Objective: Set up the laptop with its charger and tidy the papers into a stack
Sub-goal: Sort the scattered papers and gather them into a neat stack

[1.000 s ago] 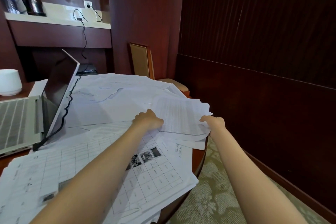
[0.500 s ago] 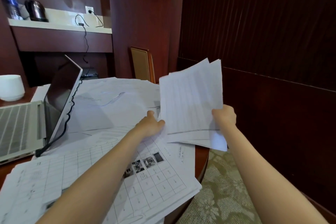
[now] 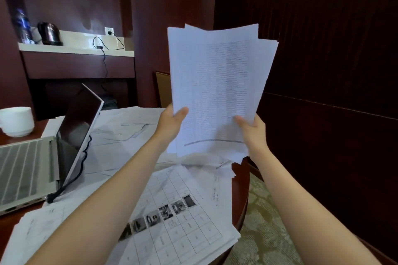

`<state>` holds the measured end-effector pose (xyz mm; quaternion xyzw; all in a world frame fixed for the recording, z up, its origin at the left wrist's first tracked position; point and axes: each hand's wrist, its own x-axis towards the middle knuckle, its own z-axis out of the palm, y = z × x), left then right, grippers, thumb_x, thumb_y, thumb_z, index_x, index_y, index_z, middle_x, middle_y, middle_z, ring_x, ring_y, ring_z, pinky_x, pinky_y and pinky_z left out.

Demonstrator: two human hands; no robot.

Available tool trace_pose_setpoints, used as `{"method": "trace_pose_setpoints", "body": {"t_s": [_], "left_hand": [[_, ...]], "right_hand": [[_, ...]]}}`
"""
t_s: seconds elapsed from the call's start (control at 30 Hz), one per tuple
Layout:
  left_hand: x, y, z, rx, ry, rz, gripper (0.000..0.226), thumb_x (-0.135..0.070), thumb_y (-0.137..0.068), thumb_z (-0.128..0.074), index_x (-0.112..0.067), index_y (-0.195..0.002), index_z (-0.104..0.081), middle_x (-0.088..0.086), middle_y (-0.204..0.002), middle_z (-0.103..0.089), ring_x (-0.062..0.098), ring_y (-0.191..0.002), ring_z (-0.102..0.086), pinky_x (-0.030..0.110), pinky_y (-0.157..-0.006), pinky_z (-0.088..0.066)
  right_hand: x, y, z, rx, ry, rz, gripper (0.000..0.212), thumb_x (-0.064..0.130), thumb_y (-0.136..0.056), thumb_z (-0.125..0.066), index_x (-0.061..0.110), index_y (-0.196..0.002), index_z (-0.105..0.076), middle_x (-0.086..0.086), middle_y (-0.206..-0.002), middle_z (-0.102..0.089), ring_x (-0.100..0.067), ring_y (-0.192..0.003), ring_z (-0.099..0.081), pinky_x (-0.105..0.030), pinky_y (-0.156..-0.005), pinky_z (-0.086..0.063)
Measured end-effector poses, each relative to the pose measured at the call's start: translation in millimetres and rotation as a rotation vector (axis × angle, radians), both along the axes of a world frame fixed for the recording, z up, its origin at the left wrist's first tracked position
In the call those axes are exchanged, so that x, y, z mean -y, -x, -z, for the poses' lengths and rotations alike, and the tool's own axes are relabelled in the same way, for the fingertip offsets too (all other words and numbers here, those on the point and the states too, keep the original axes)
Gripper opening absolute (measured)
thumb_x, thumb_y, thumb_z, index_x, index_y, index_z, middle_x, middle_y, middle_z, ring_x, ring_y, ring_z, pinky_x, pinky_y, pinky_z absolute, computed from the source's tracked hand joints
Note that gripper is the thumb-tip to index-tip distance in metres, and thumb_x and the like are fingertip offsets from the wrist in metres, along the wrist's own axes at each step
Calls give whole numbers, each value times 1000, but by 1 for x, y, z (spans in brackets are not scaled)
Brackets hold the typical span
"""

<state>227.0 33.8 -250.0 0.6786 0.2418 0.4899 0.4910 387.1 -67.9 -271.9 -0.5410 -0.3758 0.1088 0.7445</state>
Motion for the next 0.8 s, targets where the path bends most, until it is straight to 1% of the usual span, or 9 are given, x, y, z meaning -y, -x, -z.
{"method": "trace_pose_setpoints", "body": {"t_s": [0.07,0.13,0.23,0.33,0.43,0.5,0.63,0.73,0.8], "left_hand": [[-3,8,-1,18,-16,-30,38,-23,-96,-50,-12,-132,-48,-8,-116,-54,8,-107,-52,20,-86,-39],[-10,15,0,38,-7,-60,44,-30,-93,-52,-13,-134,-47,-10,-122,-53,7,-114,-50,22,-93,-39],[-19,22,1,47,28,-85,57,-40,-90,-55,-12,-137,-43,-4,-136,-50,12,-125,-46,30,-106,-36],[-15,20,0,72,60,-44,57,-40,-87,-59,-12,-135,-44,-5,-134,-51,8,-119,-48,24,-99,-35],[-8,12,-4,92,84,-3,47,-32,-86,-63,-13,-126,-49,-4,-121,-58,3,-100,-58,17,-83,-45],[-5,10,-7,96,68,5,34,-26,-86,-64,-17,-117,-52,-7,-107,-61,-1,-88,-58,14,-69,-46],[-11,18,-7,135,87,-68,30,-22,-88,-63,-15,-116,-56,-7,-105,-62,3,-89,-59,18,-77,-45],[-15,23,-1,95,139,-51,34,-25,-87,-64,-11,-118,-59,-3,-111,-65,12,-100,-62,27,-87,-48],[-11,22,0,114,145,-36,25,-20,-87,-64,-14,-111,-62,-3,-108,-67,13,-98,-63,27,-87,-50]], "right_hand": [[-1,4,0,59,27,-37,30,16,-89,-63,24,-115,-52,19,-98,-58,2,-89,-58,-10,-69,-46],[0,5,3,79,60,-65,38,24,-83,-69,26,-116,-50,20,-100,-57,3,-91,-56,-11,-70,-45],[3,7,11,-18,29,-79,37,25,-83,-69,25,-116,-51,18,-101,-59,2,-91,-56,-14,-69,-44],[1,11,13,-138,-23,-121,36,25,-85,-67,21,-118,-55,10,-106,-62,-3,-95,-59,-19,-77,-45],[-3,19,7,-160,-10,-144,13,22,-85,-67,24,-97,-60,8,-96,-65,-6,-86,-62,-20,-70,-49],[-4,23,2,-130,14,-151,9,21,-84,-68,26,-88,-61,8,-89,-66,-7,-80,-64,-20,-66,-51],[-1,17,2,-144,45,-124,21,20,-78,-74,21,-96,-62,8,-93,-65,-6,-84,-62,-18,-66,-48],[-1,17,8,-182,96,-151,31,16,-78,-74,15,-106,-60,3,-97,-65,-8,-84,-61,-19,-65,-46],[-4,20,7,-192,106,-138,31,14,-79,-73,12,-107,-59,0,-97,-64,-10,-82,-61,-20,-64,-46]]}}
